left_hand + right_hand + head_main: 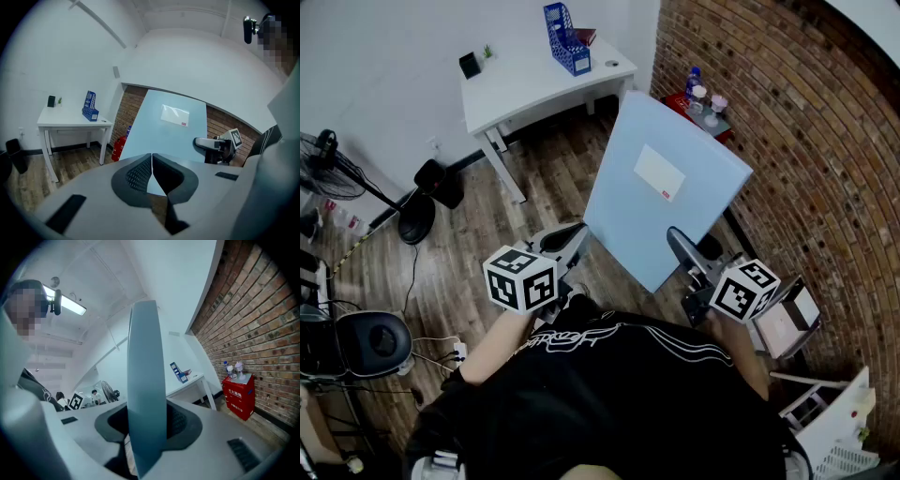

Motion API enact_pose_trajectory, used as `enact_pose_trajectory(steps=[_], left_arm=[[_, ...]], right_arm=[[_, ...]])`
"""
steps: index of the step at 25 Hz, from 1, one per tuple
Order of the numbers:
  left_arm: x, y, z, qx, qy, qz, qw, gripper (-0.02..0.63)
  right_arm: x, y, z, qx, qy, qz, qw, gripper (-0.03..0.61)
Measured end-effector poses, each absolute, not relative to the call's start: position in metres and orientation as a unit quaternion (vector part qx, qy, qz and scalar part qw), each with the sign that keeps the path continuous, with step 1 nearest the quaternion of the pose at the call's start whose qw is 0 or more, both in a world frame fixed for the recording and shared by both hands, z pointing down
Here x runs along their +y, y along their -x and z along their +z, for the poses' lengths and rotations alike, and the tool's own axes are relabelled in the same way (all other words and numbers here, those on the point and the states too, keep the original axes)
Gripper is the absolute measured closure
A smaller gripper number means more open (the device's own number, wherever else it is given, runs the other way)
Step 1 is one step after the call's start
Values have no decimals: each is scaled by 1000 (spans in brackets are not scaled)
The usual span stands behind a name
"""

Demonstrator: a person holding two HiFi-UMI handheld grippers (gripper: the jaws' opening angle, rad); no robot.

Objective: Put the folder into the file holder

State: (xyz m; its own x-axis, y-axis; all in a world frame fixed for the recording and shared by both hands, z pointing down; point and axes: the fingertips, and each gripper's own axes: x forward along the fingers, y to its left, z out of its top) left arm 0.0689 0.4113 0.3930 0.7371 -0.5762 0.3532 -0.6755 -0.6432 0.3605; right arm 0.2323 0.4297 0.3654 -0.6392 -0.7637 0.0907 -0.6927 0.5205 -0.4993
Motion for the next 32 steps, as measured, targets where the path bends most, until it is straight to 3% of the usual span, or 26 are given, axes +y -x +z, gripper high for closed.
enact_pose_trajectory(steps=[17,32], left_arm=[[396,-74,416,-333,-900,112,260,581],[293,-60,439,-327,-889,131,292,581]], right_arm=[[415,-245,394,841,455,-284,62,416],[307,-232,406,836,460,-296,43,416]])
